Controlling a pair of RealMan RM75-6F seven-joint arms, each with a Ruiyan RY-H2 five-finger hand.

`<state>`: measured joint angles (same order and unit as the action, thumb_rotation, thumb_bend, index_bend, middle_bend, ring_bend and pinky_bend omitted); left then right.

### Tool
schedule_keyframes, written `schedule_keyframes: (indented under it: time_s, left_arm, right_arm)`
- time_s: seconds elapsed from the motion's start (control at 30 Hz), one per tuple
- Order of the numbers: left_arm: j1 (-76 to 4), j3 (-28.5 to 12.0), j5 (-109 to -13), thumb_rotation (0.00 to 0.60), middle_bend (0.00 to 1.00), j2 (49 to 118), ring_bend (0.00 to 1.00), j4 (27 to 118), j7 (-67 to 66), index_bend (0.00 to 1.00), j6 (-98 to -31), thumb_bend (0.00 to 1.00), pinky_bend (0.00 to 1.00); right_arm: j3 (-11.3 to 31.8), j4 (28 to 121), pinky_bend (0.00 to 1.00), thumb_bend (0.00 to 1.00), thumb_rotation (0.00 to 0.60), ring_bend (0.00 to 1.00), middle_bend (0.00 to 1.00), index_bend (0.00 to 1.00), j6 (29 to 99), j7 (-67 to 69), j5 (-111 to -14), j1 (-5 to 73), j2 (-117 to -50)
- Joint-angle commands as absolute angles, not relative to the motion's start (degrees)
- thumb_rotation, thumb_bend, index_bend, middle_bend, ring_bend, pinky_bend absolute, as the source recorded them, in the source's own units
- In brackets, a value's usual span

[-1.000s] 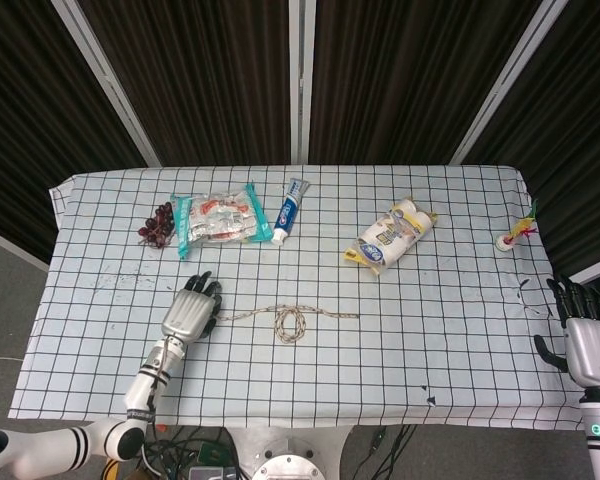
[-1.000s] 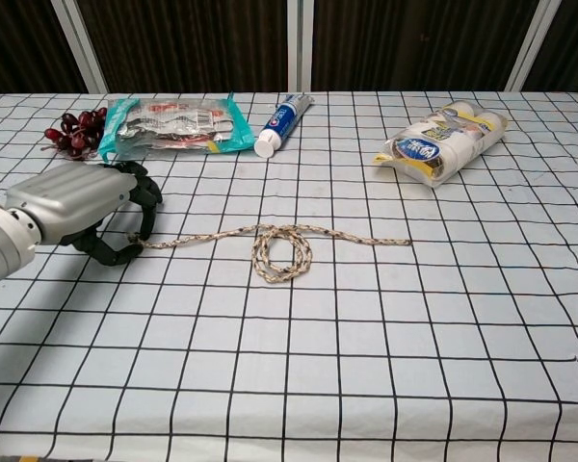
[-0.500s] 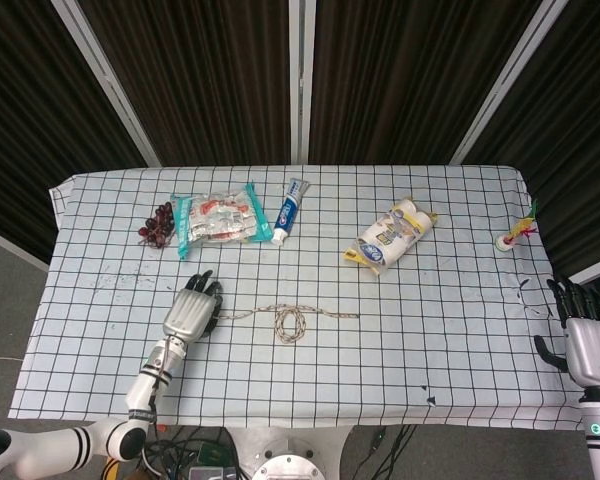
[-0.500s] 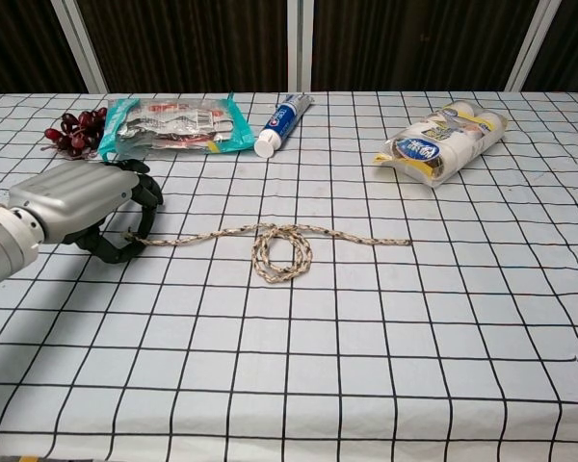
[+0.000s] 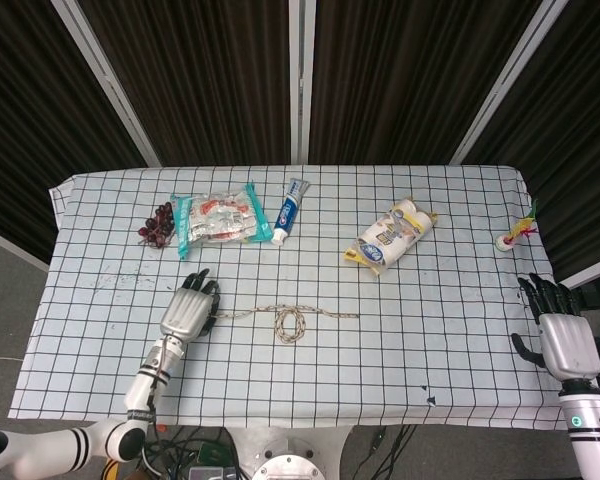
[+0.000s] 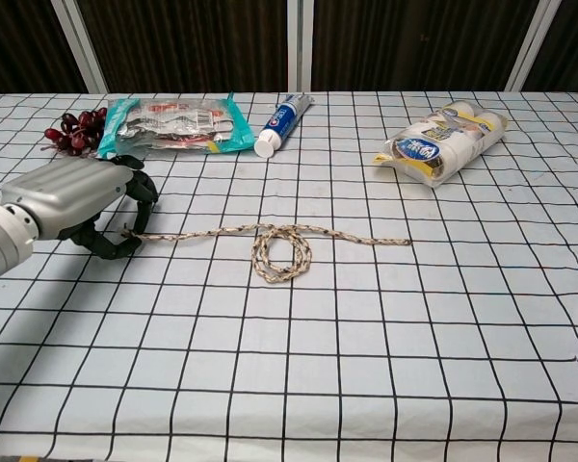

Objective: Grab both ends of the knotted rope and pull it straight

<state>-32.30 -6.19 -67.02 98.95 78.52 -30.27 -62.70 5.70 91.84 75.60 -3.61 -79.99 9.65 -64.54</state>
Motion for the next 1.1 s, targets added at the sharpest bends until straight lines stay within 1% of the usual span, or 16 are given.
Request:
schedule_keyframes:
  time_s: [0.03, 0.33, 0.47, 0.73, 0.83, 0.93, 1.1]
  left_arm:
    - [-32.28, -6.23, -66.94, 0.600, 0.24, 99.07, 0.04, 78.54, -29.90, 0.61, -62.63, 0.36, 0.14]
    - [-32.23, -6.35, -67.39, 0.600, 0.26, 98.95, 0.04, 78.84, -29.34, 0.63, -63.19, 0.36, 0.14]
    - [-31.95, -6.20, -67.52, 0.600, 0.26, 98.64, 0.04, 79.32, -29.13, 0.63, -63.53, 0.36, 0.14]
    - [-31.76, -6.28, -67.16, 0.600, 0.26, 98.47, 0.04, 79.12, -28.59, 0.63, -63.40, 0.36, 0.14]
    - [-31.70, -6.48, -66.81, 0.600, 0.26, 98.36, 0.04, 79.00, -28.20, 0.63, -63.25, 0.36, 0.14]
    - [-31.61, -6.54, -66.69, 0.600, 0.26, 98.27, 0.04, 78.92, -27.90, 0.63, -63.24, 0.36, 0.14]
    - [-31.50, -6.47, -66.83, 0.600, 0.26, 97.84, 0.04, 79.21, -27.13, 0.63, -63.08, 0.36, 0.14]
  right_arm:
    - [6.21, 93.14, 0.00, 0.27, 0.600, 0.00, 0.00, 0.00, 73.97, -4.87, -80.58, 11.35, -64.70]
    - [7.21, 96.47, 0.00, 0.28, 0.600, 0.00, 0.00, 0.00, 68.89, -9.76, -80.24, 16.54, -68.07]
    - [8.14, 96.02, 0.00, 0.28, 0.600, 0.00, 0.00, 0.03, 66.34, -11.41, -78.53, 19.07, -70.67]
    - [9.25, 95.39, 0.00, 0.27, 0.600, 0.00, 0.00, 0.04, 61.14, -13.25, -75.19, 23.70, -74.88]
    - [9.55, 94.90, 0.00, 0.28, 0.600, 0.00, 0.01, 0.06, 60.25, -14.92, -73.99, 25.16, -76.89]
    - [9.81, 94.14, 0.00, 0.28, 0.600, 0.00, 0.02, 0.10, 59.92, -16.18, -72.24, 26.15, -79.44]
    - [9.99, 91.32, 0.00, 0.28, 0.600, 0.00, 0.04, 0.13, 58.33, -14.80, -70.38, 27.76, -83.23]
